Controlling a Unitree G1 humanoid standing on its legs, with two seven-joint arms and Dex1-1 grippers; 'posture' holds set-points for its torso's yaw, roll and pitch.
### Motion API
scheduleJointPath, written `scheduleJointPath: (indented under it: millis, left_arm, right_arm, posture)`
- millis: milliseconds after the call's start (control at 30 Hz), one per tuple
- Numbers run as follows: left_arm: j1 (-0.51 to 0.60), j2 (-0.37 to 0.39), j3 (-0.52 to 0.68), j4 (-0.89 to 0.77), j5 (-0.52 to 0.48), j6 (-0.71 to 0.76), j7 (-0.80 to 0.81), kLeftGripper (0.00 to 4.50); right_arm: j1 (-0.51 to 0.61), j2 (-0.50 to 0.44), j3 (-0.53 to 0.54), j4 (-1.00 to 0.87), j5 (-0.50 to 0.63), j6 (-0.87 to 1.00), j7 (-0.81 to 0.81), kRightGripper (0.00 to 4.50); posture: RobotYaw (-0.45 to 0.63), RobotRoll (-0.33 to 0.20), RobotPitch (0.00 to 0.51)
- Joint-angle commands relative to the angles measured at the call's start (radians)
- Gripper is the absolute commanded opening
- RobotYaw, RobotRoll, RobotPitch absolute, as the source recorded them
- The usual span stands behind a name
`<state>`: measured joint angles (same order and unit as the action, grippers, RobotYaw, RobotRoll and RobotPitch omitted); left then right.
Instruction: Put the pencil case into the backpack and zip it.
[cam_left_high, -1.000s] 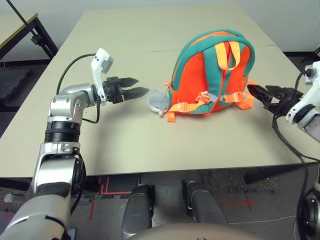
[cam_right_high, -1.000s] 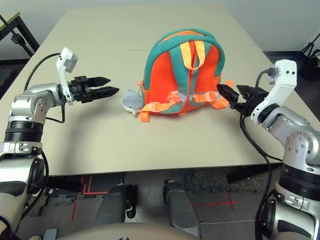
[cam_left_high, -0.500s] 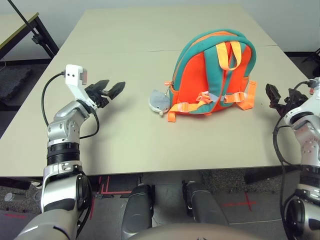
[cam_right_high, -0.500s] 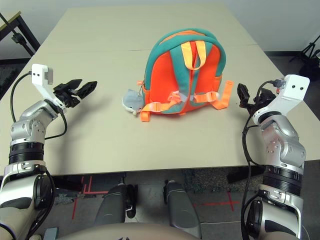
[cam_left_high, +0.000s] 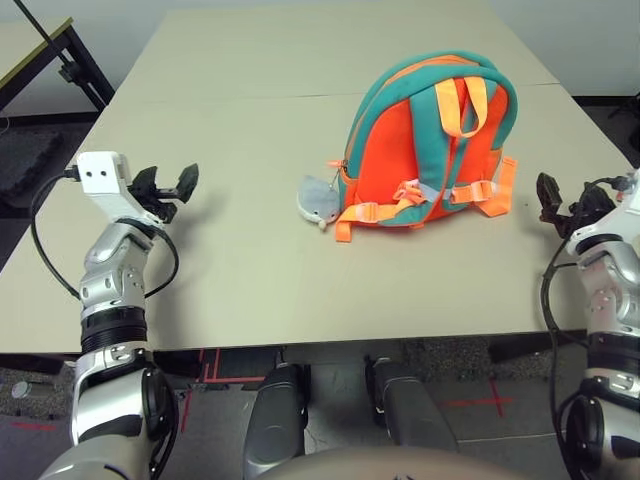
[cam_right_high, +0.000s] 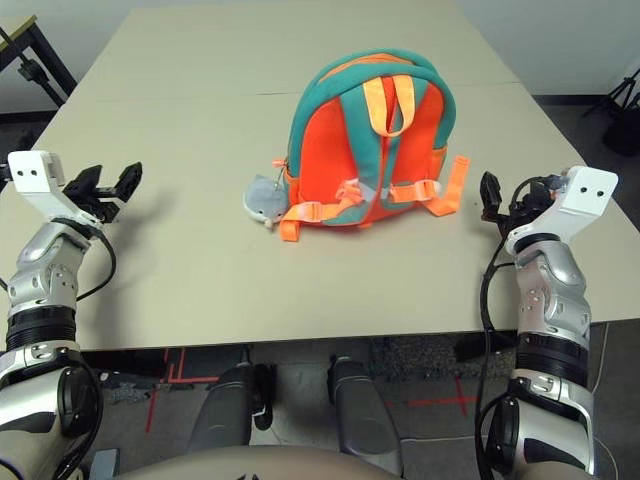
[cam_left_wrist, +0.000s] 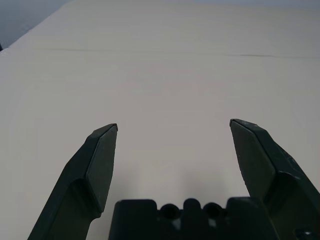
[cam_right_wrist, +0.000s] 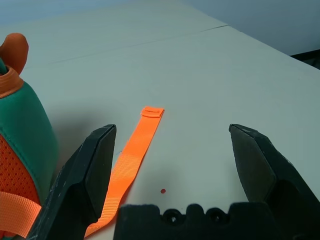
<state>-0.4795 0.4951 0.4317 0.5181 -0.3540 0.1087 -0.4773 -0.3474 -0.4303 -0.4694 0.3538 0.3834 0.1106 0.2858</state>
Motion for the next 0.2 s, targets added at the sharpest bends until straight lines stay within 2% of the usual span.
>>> scheduleJointPath:
  millis: [33, 200]
  left_arm:
    - [-0.02, 0.021, 0.0, 0.055, 0.002, -0.027, -0.009, 4.5]
    - [-0.032, 0.03, -0.002, 0.094, 0.001, -0.054, -0.019, 4.5]
  right_arm:
    - [-0.006, 0.008, 0.014, 0.009, -0.006, -0.015, 0.001, 4.48]
    - [-0.012, 0.005, 0.017, 0.02, -0.002, -0.022, 0.006, 4.48]
  posture:
    - [-0.1, 0.0, 0.156]
    - [-0.1, 0.0, 0.147]
